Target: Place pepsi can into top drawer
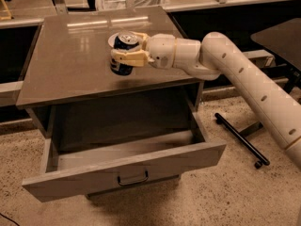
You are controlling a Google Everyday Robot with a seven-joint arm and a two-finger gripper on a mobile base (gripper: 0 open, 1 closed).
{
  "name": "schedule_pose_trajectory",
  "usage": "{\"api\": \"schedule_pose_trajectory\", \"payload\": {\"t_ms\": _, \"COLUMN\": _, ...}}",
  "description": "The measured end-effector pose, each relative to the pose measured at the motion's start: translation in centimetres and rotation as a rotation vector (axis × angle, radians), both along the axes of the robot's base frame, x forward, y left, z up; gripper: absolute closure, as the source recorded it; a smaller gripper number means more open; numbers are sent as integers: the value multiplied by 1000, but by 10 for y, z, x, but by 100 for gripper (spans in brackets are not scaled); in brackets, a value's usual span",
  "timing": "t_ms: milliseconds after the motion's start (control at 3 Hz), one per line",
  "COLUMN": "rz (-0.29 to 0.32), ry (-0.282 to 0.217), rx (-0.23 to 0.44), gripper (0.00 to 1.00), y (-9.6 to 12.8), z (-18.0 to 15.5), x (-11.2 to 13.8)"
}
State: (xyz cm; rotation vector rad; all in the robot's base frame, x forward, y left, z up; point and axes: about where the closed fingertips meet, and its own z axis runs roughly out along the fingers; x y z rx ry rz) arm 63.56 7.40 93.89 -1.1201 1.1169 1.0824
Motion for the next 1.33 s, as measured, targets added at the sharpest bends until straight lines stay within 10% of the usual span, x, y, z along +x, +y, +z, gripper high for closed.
{"api": "schedule_pose_trajectory", "payload": {"t_ms": 667, "rz": 283, "ry": -1, "rx": -298, "gripper": 100, "y": -4, "z": -2, "x": -86}}
{"api": "schedule_pose_trajectory", "payload": {"t_ms": 1333, "rz": 368, "ry": 39, "rx": -280, "gripper": 100, "y": 3, "z": -33, "x": -106}}
